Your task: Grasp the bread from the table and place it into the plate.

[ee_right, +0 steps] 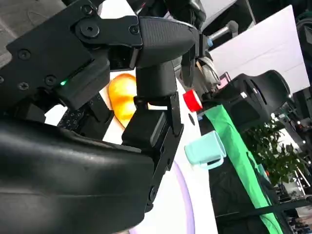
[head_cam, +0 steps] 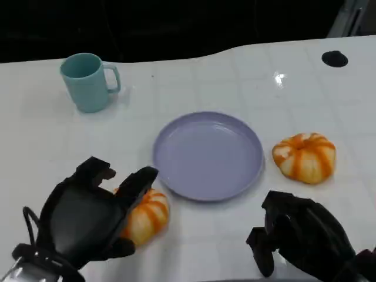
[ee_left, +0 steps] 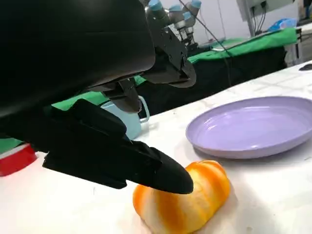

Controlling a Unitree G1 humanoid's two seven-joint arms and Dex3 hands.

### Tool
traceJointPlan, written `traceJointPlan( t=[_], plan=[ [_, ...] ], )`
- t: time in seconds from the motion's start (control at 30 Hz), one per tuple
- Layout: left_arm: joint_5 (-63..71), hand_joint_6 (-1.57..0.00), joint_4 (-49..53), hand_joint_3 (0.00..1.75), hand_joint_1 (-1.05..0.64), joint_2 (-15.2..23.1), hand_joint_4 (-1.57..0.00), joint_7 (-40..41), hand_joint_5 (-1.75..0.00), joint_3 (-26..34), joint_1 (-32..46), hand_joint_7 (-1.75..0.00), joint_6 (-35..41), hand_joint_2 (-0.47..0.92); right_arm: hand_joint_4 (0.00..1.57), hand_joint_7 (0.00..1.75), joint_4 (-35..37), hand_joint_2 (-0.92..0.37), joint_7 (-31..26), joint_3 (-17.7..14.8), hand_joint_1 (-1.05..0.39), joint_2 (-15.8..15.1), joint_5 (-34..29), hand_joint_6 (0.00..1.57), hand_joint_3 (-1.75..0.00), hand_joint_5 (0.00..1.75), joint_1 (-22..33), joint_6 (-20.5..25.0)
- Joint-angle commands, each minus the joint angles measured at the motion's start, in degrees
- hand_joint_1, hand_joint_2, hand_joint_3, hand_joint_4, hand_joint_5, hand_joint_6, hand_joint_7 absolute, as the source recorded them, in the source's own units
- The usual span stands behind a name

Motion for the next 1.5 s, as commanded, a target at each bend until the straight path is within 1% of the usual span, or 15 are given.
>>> traceJointPlan(
  t=[0.03,0.23,0.53,0.77,1.0,1.07,1.23,1.27,1.3,1.37,1.47,1.5],
  plan=[
    [2.46,-0.30,1.26,0.02,-0.85,0.61,-0.24,-2.89,-0.64,-2.39,-1.73,0.00,4.05,0.92,1.23,1.33,-0.91,-0.53,-0.18,-0.32,-0.95,-1.02,0.60,1.08,-0.73,1.51,0.37,0.73],
    [3.03,-0.27,2.63,0.04,-0.86,-0.04,-0.22,-5.94,-0.63,-5.05,-3.73,0.00,9.02,0.92,1.24,1.33,-0.73,-0.53,0.14,-0.39,-0.95,-1.17,0.64,1.09,-0.73,1.51,0.30,0.71],
    [2.15,-0.26,6.96,0.03,-0.83,-0.24,-0.21,-10.06,-0.62,-8.42,-6.96,0.00,13.12,0.92,1.24,1.33,-0.98,-0.53,-0.41,-0.23,-0.97,-1.31,0.15,1.10,-0.72,1.51,0.25,0.89],
    [-0.36,-0.26,14.26,0.01,-0.83,0.12,-0.22,-8.08,-0.62,-10.51,-9.97,0.00,13.65,0.91,1.24,1.32,-0.86,-0.52,-0.11,-0.36,-0.95,-1.19,0.57,1.08,-0.74,1.51,0.25,1.00],
    [-2.52,-0.25,19.22,0.00,-0.81,0.89,-0.18,-6.77,-0.66,-12.16,-12.36,0.00,13.80,0.92,1.24,1.33,-0.88,-0.52,-0.33,-0.22,-0.96,-1.23,0.07,1.08,-0.75,1.51,0.34,0.68],
    [-3.22,-0.24,21.17,0.00,-0.79,0.94,-0.18,-5.18,-0.67,-12.45,-13.06,0.00,13.38,0.92,1.23,1.33,-0.77,-0.52,-0.18,-0.27,-0.95,-1.22,0.17,1.08,-0.75,1.51,0.29,0.69],
    [-5.91,-0.23,25.79,0.00,-0.68,1.09,-0.18,-0.87,-0.68,-13.09,-14.60,0.00,12.28,0.89,1.24,1.33,-0.59,-0.53,-0.74,-0.16,-0.96,-1.34,-0.62,1.09,-0.75,1.52,-0.13,0.44],
    [-6.33,-0.23,27.39,0.00,-0.67,1.21,-0.17,1.09,-0.68,-13.27,-15.03,0.00,11.60,0.89,1.24,1.33,-0.32,-0.53,-0.40,-0.31,-0.96,-1.20,-0.22,1.10,-0.75,1.52,-0.28,0.41],
    [-6.68,-0.25,28.76,0.00,-0.61,1.35,-0.19,2.65,-0.68,-13.48,-15.43,-0.01,11.05,0.87,1.24,1.33,-0.11,-0.52,-0.09,-0.42,-0.95,-1.10,0.08,1.09,-0.75,1.52,-0.37,0.37],
    [-7.30,-0.27,31.71,0.00,-0.56,1.50,-0.21,5.63,-0.68,-13.85,-16.34,-0.02,10.13,0.86,1.24,1.33,0.23,-0.52,0.10,-0.53,-0.94,-1.08,0.28,1.09,-0.75,1.52,-0.57,0.41],
    [-8.85,-0.35,35.89,0.00,-0.45,1.77,-0.30,9.75,-0.73,-14.35,-17.63,-0.05,8.21,0.86,1.24,1.32,0.12,-0.52,-0.31,-0.54,-0.96,-1.03,0.17,1.10,-0.74,1.52,-0.68,0.72],
    [-9.18,-0.47,37.35,0.01,-0.38,1.98,-0.40,11.58,-0.84,-14.64,-18.09,-0.08,7.32,0.87,1.24,1.32,0.20,-0.52,-0.21,-0.58,-0.95,-0.98,0.26,1.10,-0.74,1.51,-0.73,0.68]
  ],
)
